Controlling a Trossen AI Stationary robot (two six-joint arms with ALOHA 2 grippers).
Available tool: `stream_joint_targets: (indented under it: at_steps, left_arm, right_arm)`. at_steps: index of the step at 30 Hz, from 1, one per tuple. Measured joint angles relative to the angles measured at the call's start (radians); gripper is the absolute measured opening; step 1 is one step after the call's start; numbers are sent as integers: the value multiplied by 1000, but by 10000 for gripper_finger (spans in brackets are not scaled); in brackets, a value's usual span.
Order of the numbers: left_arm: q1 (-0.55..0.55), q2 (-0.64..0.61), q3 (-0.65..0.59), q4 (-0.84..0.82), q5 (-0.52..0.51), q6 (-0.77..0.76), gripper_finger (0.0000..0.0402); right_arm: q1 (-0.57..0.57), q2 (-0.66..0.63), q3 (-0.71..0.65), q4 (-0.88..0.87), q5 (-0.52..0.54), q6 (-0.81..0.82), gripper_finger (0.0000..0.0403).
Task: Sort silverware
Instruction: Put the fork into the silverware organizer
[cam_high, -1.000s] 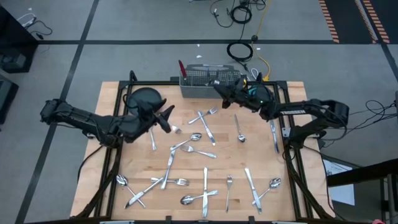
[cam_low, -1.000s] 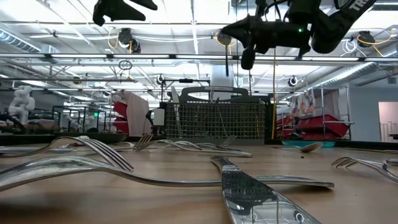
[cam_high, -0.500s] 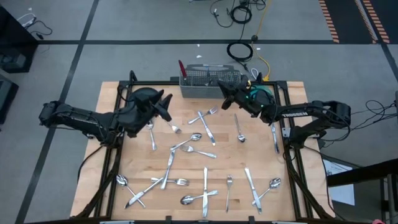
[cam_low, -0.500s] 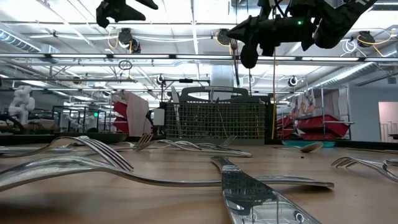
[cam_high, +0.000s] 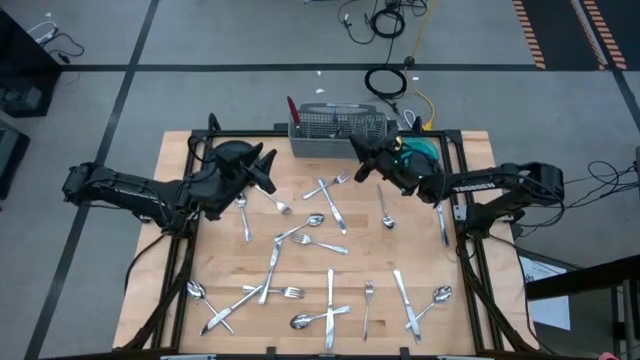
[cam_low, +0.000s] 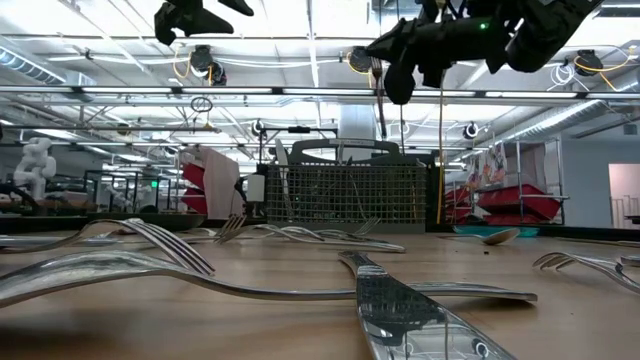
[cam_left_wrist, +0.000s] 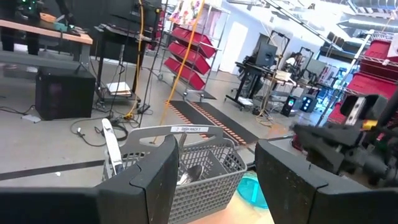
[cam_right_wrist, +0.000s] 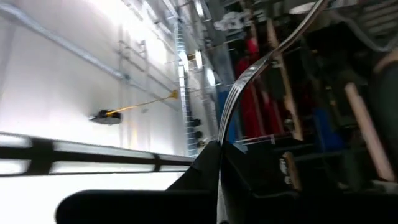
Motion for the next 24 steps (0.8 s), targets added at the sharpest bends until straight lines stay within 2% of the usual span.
stream_joint_targets:
  at_steps: [6,16,21,24]
  left_arm:
    - [0,0,0,0,-2,0,212]
    - [19,0,0,0,-3,1,212]
    - [19,0,0,-1,-3,2,212]
    - [24,0,0,-1,-3,1,212]
  right_arm:
    - [-11,55,0,12,-18,29,0]
    - [-63,256,55,204,-107,106,0]
    - [-87,293,78,227,-100,156,0]
    - [-97,294,79,218,-44,176,0]
